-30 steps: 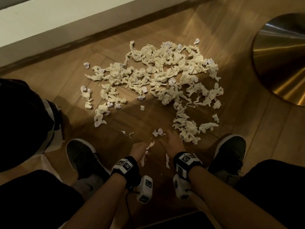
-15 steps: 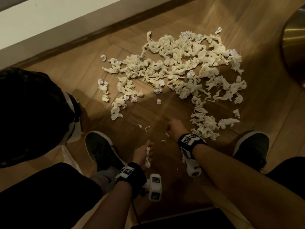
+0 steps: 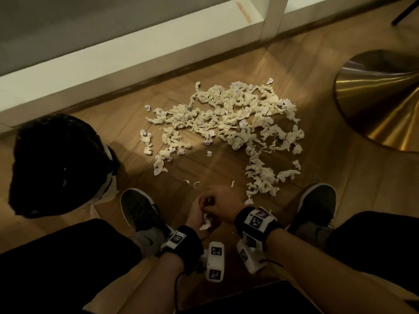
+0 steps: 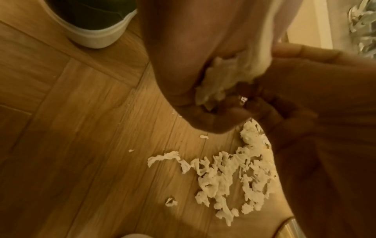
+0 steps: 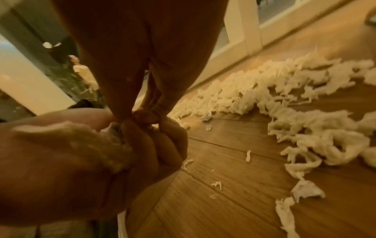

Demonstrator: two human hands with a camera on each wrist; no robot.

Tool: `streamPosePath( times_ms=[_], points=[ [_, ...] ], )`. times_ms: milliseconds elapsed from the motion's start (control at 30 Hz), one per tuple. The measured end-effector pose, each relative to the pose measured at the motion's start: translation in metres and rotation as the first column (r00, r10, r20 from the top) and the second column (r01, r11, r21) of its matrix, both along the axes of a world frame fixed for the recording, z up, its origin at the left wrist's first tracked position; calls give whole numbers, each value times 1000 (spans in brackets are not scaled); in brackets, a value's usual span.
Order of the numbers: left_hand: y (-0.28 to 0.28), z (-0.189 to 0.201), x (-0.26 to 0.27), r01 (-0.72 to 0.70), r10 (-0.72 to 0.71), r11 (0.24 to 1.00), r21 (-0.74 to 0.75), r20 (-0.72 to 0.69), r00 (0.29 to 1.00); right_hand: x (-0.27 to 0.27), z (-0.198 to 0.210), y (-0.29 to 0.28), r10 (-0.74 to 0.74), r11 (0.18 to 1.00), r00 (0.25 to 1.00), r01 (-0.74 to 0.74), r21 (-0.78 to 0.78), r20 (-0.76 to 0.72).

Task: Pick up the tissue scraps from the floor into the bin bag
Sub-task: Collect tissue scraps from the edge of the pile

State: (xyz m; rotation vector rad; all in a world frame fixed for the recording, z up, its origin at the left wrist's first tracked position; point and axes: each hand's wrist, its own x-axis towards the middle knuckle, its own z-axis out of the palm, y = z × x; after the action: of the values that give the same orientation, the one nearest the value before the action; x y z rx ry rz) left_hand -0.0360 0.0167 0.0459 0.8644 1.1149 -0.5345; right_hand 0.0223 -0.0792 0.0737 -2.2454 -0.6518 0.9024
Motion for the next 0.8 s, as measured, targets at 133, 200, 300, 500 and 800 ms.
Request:
streamPosePath(
  times_ms=[133,200,300,500,800],
  points=[
    [-8,8,-18,24,-24,998,52,4,1000,-24,11,-12,43,998,991,-35,-61,130],
    [-12,19,-23,32,-33,997,66,11,999,-32,15,-18,33,998,986,-26,-49,163],
    [-13,36,-26,-4,2,999,49,38,999,-44,19,-24,106,993,956,-116,20,272],
    [-7,55,-19,-51,58,994,-99,68,996,-55,31,-36,164,983,945,-182,38,281],
    [-34,63,-24,-15,12,1000,20,153,988,-43,41,-42,-84,992,972,61,110,220]
  ],
)
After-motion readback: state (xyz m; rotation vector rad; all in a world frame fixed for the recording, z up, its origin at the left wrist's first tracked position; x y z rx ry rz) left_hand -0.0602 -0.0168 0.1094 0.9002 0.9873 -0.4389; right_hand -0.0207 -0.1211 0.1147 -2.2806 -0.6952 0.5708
